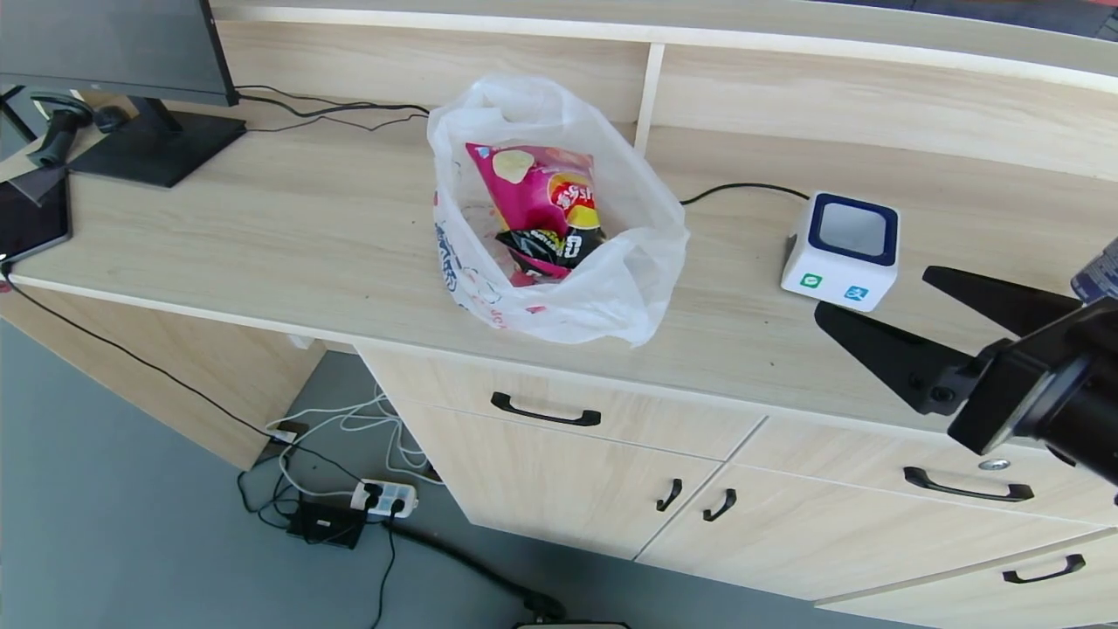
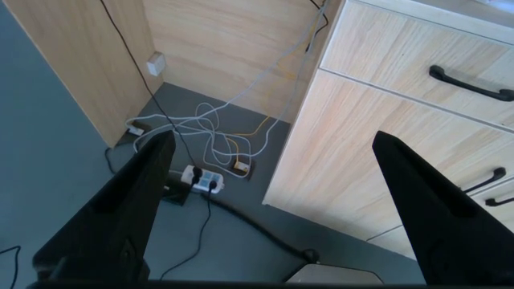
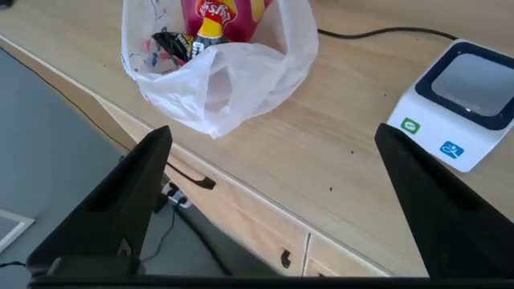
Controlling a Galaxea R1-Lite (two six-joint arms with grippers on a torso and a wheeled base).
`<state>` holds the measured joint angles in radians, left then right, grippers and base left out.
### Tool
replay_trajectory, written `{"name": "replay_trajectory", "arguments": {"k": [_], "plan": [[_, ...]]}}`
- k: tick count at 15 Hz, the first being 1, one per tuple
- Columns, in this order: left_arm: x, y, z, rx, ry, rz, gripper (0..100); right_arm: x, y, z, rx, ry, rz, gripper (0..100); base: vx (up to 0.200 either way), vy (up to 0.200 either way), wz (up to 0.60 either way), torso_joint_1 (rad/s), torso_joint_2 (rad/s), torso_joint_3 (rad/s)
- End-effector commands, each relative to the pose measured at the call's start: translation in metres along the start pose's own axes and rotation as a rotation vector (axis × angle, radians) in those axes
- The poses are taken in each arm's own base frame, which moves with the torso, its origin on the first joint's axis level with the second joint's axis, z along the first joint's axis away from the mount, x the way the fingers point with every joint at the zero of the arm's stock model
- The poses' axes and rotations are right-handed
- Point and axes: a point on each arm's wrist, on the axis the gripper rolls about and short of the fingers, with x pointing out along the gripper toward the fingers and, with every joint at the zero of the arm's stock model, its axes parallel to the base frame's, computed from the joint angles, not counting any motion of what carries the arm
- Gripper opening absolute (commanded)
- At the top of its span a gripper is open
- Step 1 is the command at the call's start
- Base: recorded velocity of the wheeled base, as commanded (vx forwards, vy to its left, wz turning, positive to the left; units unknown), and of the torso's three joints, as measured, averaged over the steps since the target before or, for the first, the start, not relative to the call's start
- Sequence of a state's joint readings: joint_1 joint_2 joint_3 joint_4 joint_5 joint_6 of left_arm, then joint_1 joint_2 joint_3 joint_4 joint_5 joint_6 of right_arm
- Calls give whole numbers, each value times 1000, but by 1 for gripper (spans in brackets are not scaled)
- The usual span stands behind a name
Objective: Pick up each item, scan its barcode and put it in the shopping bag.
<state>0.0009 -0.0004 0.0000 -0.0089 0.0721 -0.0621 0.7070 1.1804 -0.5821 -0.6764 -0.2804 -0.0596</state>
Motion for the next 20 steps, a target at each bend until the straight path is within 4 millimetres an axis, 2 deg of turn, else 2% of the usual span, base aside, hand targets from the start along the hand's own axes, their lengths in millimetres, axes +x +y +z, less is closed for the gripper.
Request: {"name": "replay_trajectory", "arguments": {"k": [1,7,13,15,20], "plan": [[0,0,0,-1,0,2,100,-3,-5,-1,-1,-5,4,100,0,0,-600,2,7,2],[0,0,0,-1,0,-1,100,-7,-14,-4,-4,-7,-8,100,0,0,-600,2,4,3],[0,0,0,-2,0,1,100,-32,-26,-28,-2,46,-68,100,0,0,0,0,0,0],[0,0,0,-4,3,2,100,-32,-36,-30,3,54,-139,100,0,0,0,0,0,0],[0,0,0,-2,3,2,100,-25,-64,-22,7,15,-330,100,0,-200,0,2,4,0]]}}
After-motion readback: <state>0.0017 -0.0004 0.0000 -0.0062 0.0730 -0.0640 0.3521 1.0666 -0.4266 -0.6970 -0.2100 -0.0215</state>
